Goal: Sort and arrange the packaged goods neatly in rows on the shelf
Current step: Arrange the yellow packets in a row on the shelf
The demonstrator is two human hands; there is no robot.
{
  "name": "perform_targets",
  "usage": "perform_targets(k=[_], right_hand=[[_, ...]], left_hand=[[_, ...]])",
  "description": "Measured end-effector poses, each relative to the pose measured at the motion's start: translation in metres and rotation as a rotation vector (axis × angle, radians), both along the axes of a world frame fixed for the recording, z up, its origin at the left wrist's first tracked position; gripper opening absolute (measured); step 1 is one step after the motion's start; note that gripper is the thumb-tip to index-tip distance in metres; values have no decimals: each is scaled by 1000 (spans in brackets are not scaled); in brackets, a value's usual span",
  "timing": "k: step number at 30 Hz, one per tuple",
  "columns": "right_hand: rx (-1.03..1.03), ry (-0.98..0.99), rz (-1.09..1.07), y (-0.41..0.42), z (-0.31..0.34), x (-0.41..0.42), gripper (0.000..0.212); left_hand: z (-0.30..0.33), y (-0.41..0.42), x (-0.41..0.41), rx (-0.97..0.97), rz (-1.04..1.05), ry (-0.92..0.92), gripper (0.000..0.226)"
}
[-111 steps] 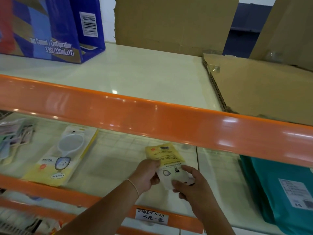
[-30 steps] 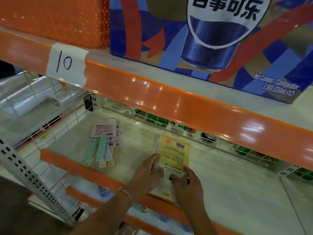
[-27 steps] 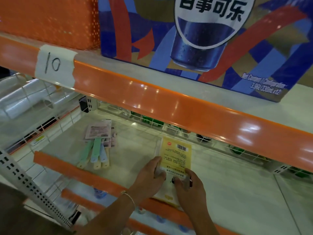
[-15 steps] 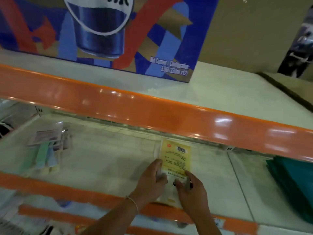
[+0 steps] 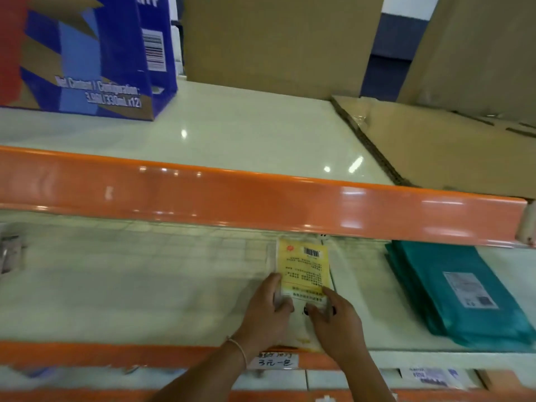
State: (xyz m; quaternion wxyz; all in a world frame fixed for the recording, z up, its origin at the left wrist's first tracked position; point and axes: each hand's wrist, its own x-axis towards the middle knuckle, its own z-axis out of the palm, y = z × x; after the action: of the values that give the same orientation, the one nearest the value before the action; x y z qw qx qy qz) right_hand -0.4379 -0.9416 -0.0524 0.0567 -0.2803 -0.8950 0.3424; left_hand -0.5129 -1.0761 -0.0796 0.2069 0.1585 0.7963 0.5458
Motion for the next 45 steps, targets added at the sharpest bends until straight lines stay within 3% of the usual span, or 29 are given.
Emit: perform_targets(k=[11, 24, 30, 39, 45], right_hand=[[-15, 10, 10, 41, -7, 11, 59], [21, 19, 67, 47, -13, 12, 57], [-4, 145, -133, 40, -9, 15, 62], [146, 409, -122, -40, 1, -2, 33], [145, 417, -7, -146, -2, -18, 29]], left_hand=[[5, 35, 20, 29, 16, 53, 47], [-1, 33, 12, -53, -5, 75, 57], [6, 19, 7, -74, -15, 148, 47], [14, -74, -1, -97, 117, 224, 42], [14, -187, -10, -72, 256, 272, 35]])
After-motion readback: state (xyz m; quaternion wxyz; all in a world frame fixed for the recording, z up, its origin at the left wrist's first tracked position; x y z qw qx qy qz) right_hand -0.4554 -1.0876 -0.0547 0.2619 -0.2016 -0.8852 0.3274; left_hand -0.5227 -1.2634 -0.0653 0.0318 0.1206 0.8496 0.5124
